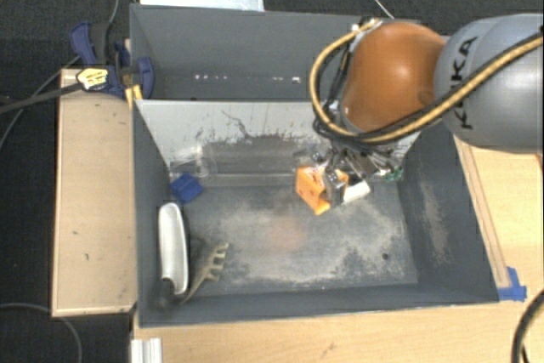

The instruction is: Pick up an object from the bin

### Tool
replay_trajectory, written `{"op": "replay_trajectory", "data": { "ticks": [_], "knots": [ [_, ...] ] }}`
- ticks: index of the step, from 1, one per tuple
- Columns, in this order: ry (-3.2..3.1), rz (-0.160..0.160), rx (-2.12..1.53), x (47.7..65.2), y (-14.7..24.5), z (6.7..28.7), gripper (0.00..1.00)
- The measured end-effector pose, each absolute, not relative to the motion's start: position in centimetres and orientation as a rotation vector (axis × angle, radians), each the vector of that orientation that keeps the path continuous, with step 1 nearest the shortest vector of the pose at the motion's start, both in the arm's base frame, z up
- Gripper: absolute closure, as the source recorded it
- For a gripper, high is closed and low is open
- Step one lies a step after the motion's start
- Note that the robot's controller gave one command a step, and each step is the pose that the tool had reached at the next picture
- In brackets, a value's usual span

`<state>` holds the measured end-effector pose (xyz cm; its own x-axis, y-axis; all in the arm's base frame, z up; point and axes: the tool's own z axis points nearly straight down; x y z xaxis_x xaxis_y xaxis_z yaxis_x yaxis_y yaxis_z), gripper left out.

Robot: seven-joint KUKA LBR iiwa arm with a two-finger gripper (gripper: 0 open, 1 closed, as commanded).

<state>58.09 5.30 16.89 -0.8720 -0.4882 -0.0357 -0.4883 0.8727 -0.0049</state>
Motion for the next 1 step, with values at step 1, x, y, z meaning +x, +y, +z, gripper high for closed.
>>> {"op": "replay_trajectory", "data": {
  "ticks": [1],
  "knots": [
    [2.992, 0.002, -0.795, 57.93, 5.03, 23.48, 1.0]
  ]
}}
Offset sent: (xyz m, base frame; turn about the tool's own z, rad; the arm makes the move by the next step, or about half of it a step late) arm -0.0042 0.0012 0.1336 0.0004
